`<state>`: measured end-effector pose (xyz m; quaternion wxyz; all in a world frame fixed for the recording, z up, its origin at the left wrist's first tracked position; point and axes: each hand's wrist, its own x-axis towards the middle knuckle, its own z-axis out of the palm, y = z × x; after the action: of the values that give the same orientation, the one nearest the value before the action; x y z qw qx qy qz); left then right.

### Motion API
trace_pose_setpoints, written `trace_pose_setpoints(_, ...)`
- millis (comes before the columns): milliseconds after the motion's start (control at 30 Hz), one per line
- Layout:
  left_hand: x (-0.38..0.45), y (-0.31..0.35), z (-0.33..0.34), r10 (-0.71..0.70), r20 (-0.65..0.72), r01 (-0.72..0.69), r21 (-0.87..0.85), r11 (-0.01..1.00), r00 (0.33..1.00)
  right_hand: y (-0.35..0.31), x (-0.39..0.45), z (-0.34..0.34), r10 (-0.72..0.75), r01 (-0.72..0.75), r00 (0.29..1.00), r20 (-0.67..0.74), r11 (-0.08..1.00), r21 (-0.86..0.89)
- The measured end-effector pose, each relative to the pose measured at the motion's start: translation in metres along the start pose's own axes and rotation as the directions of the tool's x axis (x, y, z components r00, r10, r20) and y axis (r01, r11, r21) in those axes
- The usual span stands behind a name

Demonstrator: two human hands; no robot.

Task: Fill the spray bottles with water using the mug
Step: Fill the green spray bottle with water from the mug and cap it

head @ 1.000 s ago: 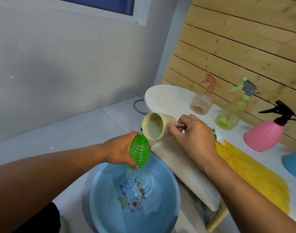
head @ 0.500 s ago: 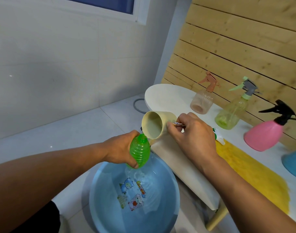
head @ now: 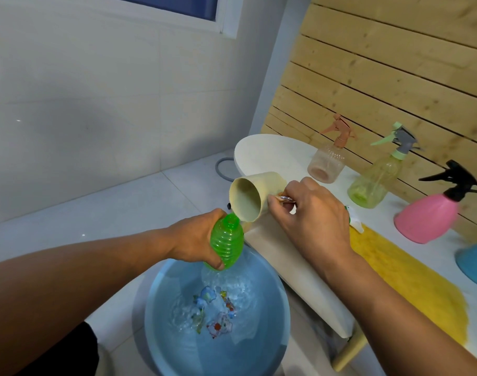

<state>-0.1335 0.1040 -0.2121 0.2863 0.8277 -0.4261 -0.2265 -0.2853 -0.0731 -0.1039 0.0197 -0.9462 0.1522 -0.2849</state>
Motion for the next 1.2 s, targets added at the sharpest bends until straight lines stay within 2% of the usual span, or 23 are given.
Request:
trace_pose_setpoints(300,0.001,0.000,0.000,0.002,0.003,-0.002,-0.007,1.000,1.000,0.000,-0.003,0.000,-0.147,0.137,0.982,-0.115,0.986,-0.091)
trace_pose_setpoints(600,0.003,-0.002,0.002,0.000,0.010,0.001,-0.051,0.999,1.000,-0.002,-0.003,-0.002,-0.369,0.318,0.880,-0.300,0.926,-0.205)
trace_pose_setpoints(700,0.004,-0.004,0.003,-0.002,0.017,0.004,-0.078,0.997,1.000,-0.002,-0.003,-0.001,-0.373,0.321,0.879,-0.297,0.924,-0.210)
trace_pose_setpoints(767,0.004,-0.004,0.003,-0.003,0.011,0.004,-0.101,0.995,1.000,-0.002,-0.004,0.000,-0.283,0.242,0.927,-0.244,0.952,-0.185)
trace_pose_setpoints(833,0.004,-0.004,0.002,0.005,-0.005,-0.005,-0.142,0.990,1.000,-0.001,-0.004,0.000,-0.122,0.100,0.981,-0.154,0.985,-0.143)
trace_pose_setpoints(900,0.005,-0.004,0.001,0.015,-0.014,-0.018,-0.191,0.981,1.000,0.003,-0.005,0.003,0.048,-0.050,0.998,-0.034,0.997,-0.058)
trace_pose_setpoints(967,0.005,-0.005,-0.001,0.024,-0.010,-0.026,-0.225,0.974,1.000,0.008,-0.006,0.007,0.172,-0.174,0.982,0.076,0.984,0.021)
trace_pose_setpoints(1067,0.003,-0.009,-0.003,0.038,0.016,-0.034,-0.227,0.973,0.999,0.010,-0.006,0.012,0.282,-0.302,0.932,0.227,0.952,0.057)
trace_pose_setpoints(1200,-0.001,-0.017,-0.003,0.041,0.058,-0.029,-0.193,0.981,0.997,0.008,-0.010,0.030,0.300,-0.318,0.865,0.401,0.948,-0.024)
